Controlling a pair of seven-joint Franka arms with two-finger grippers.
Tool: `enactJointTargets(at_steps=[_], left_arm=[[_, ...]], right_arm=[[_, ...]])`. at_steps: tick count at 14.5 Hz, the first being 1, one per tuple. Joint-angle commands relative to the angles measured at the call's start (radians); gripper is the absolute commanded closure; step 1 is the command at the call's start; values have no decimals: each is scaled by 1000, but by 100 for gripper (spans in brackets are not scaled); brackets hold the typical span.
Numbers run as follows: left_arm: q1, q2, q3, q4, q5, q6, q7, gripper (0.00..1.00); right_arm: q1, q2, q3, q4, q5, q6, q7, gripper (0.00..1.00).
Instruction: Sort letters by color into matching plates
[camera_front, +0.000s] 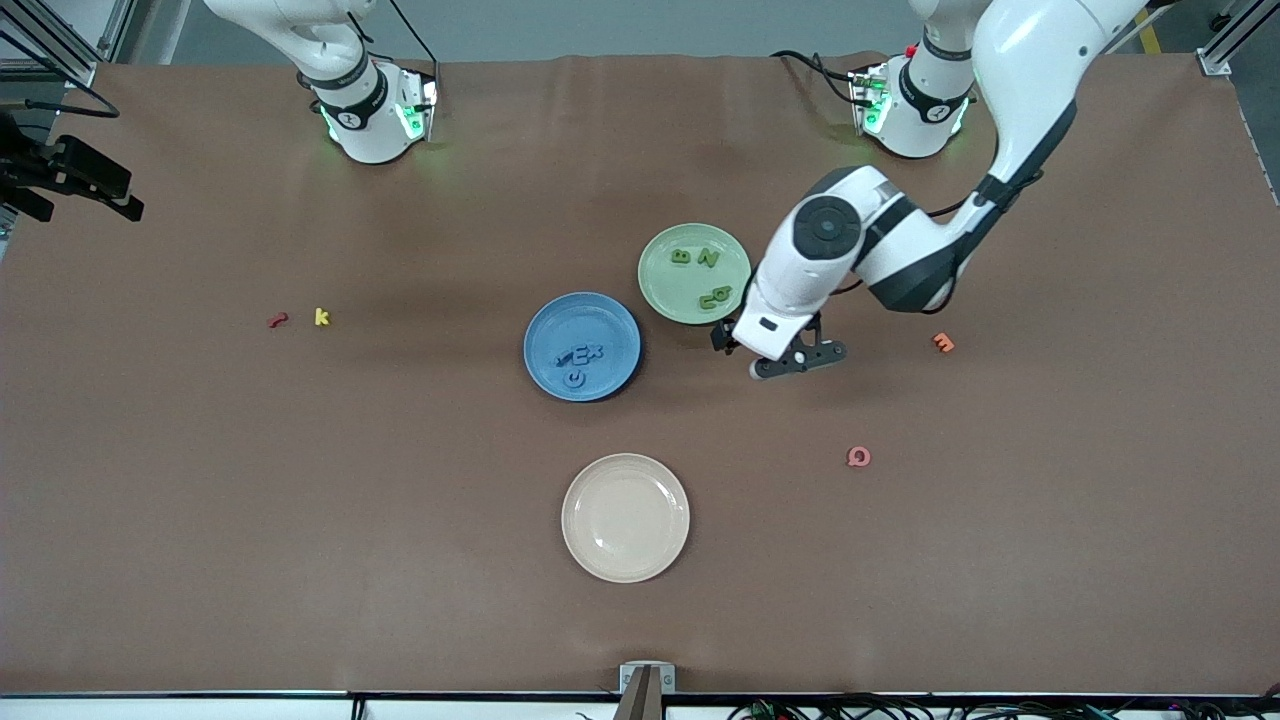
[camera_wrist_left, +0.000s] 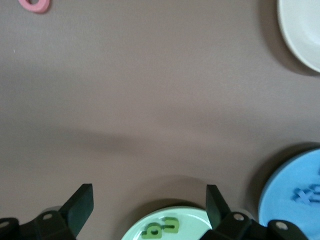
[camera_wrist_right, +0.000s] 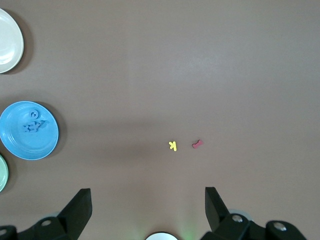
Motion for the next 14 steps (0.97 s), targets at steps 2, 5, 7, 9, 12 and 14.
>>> enactJointTargets(at_steps=[2, 5, 7, 9, 12, 14], left_arm=[[-19, -131, 124, -23, -202, -53, 268, 1], [-19, -191, 202, -29, -285, -72, 413, 2], [-19, -218, 263, -31, -342, -83, 514, 2], [-19, -240, 325, -31, -367, -90, 600, 3], [-19, -255, 414, -20, -374, -101, 699, 3], [-19, -268, 474, -3, -383, -109, 754, 3]], right_arm=[[-8, -27, 5, -25, -12, 4, -4, 0], [-10, -27, 5, -25, -12, 7, -3, 0], [-10, -27, 4, -25, -12, 9, -3, 0], [-10, -29, 4, -25, -12, 10, -3, 0], [-10, -27, 4, -25, -18, 16, -4, 0], [-8, -27, 4, -25, -26, 24, -6, 0]])
